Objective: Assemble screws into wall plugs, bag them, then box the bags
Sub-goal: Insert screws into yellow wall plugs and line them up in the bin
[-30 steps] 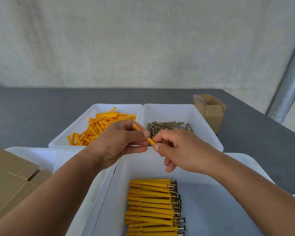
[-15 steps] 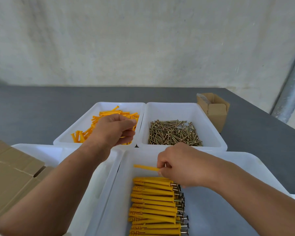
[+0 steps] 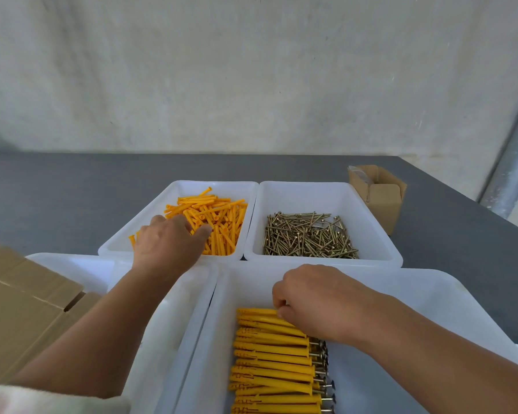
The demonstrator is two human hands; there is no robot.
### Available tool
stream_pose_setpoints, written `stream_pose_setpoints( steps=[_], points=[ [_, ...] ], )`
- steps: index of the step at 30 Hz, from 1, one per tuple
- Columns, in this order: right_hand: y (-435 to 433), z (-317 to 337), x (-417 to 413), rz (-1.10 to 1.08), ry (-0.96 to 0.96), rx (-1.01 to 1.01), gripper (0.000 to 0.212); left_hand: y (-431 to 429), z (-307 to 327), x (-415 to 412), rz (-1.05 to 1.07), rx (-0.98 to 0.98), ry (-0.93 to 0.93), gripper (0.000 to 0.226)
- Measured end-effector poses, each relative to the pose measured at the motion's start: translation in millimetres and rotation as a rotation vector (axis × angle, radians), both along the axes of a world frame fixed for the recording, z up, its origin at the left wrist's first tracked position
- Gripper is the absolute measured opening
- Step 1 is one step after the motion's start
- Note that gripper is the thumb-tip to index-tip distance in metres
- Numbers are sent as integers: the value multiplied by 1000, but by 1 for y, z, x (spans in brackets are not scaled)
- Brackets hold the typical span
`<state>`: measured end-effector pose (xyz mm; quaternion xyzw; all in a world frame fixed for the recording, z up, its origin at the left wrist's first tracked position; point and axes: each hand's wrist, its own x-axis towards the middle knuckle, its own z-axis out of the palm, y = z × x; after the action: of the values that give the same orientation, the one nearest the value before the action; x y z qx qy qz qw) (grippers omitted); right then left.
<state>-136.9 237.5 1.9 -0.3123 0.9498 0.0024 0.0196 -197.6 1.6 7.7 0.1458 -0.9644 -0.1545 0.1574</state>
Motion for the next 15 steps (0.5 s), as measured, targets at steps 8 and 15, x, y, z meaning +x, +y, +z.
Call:
stream_pose_setpoints(
  steps=[8,15],
  points=[
    [9,30,-8,-84,318,-404,31,-7,-12,-5,11,-177,-293,75],
    [35,8,-37,-266,80,-383,43,-9,-14,-10,5,-219,-371,88]
  ],
)
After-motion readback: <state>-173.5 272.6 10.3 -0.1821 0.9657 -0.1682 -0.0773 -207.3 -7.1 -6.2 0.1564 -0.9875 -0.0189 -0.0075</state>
